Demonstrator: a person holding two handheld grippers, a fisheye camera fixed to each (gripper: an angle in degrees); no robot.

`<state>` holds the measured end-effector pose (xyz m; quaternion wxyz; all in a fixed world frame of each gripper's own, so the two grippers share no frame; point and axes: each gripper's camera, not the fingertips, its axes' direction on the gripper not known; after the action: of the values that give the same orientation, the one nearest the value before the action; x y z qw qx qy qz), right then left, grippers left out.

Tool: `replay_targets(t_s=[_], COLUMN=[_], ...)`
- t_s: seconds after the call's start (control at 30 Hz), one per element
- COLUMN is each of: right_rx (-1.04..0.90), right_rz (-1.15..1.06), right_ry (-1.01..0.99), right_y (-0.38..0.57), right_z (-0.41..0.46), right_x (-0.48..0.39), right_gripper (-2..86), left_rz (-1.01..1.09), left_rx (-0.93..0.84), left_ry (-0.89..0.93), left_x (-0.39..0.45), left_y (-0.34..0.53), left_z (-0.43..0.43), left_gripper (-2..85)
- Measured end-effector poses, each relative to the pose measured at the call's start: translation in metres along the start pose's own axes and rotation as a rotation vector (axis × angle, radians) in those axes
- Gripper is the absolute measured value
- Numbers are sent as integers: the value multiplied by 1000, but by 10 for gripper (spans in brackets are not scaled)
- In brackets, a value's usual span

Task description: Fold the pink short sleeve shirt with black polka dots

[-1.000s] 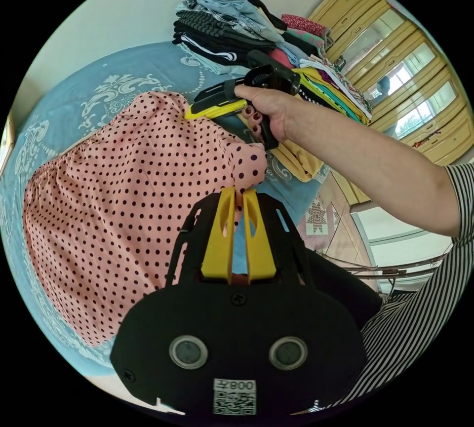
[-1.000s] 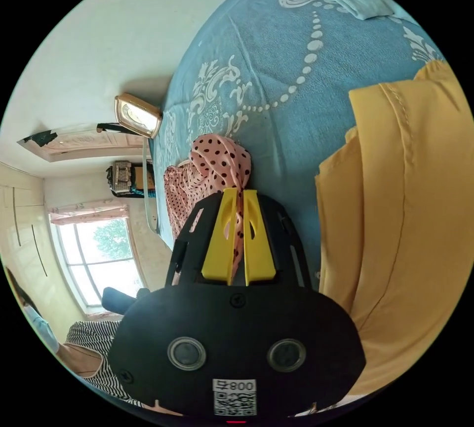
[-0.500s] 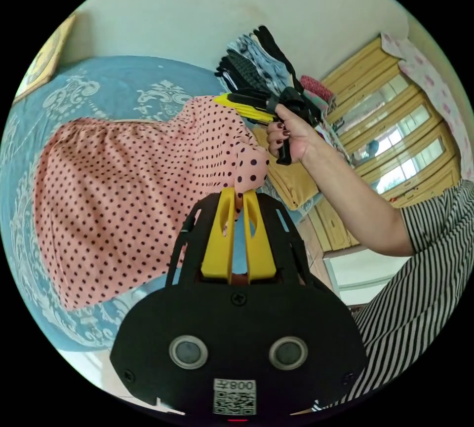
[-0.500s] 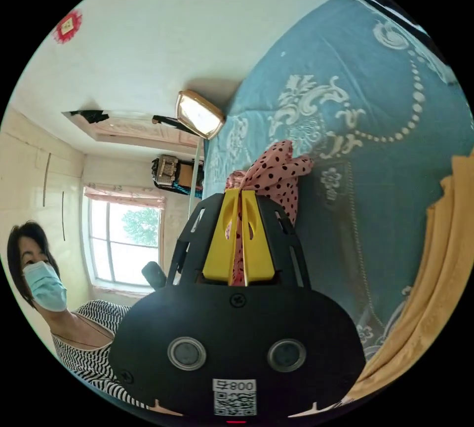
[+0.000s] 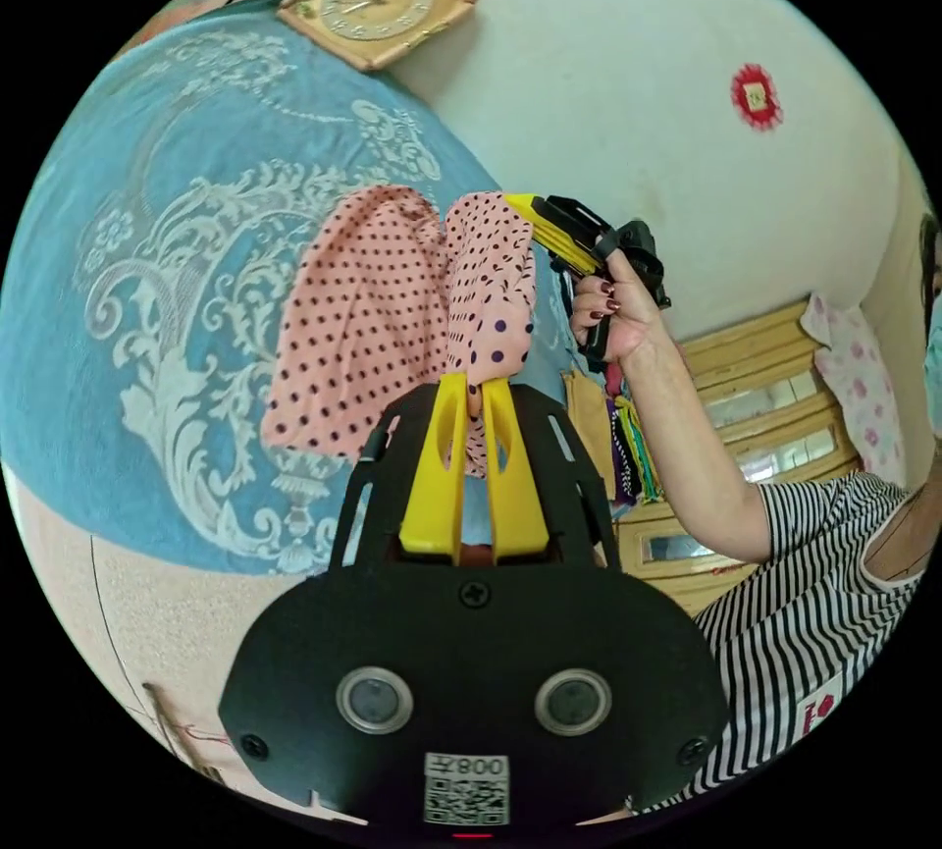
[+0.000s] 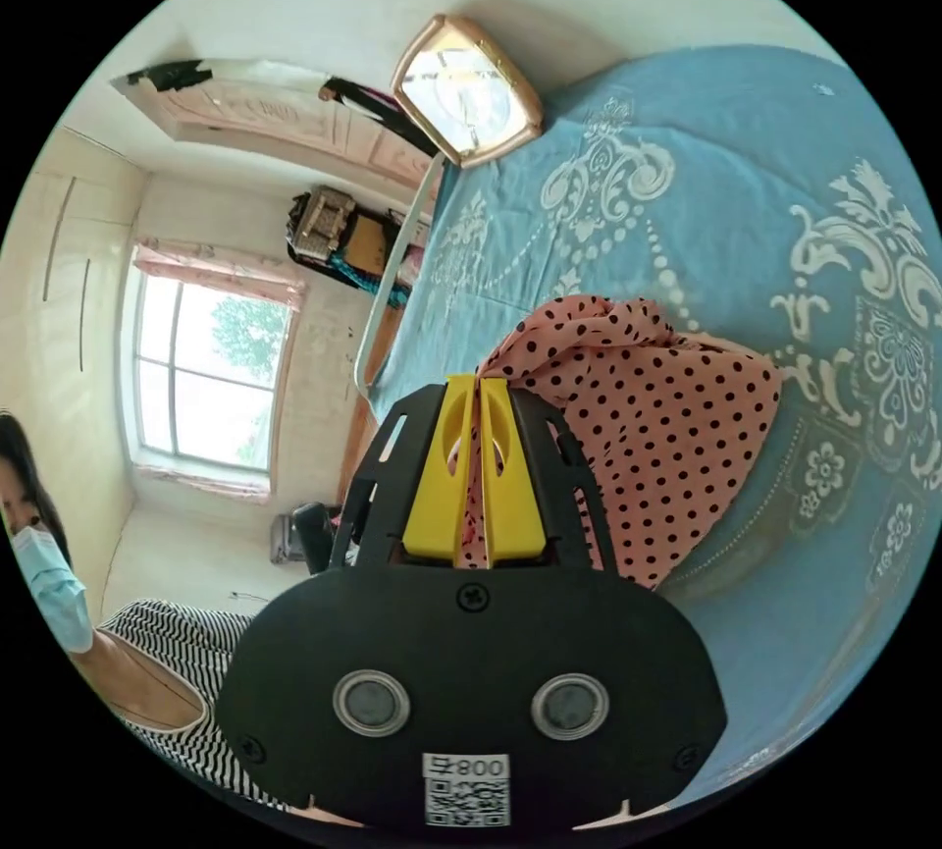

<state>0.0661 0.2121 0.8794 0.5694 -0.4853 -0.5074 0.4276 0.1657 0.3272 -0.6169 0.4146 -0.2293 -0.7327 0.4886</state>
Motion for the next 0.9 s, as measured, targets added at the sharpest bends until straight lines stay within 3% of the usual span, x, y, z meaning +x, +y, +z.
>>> replay_targets(t_s=[0.5, 0.9], right_rx=[-232, -253], right_rz=[-12, -211], right_ry=[197, 361], right_y=[-111, -139], right_z=[97, 55], right_x=[-127, -248], right_gripper=[6, 8], left_rz=[-296, -314], left_rx=[36, 51], left_ry=[127, 105], left_x=[-174, -208], left_y=[76, 131], left_z=[2, -5], left_gripper=[24, 6])
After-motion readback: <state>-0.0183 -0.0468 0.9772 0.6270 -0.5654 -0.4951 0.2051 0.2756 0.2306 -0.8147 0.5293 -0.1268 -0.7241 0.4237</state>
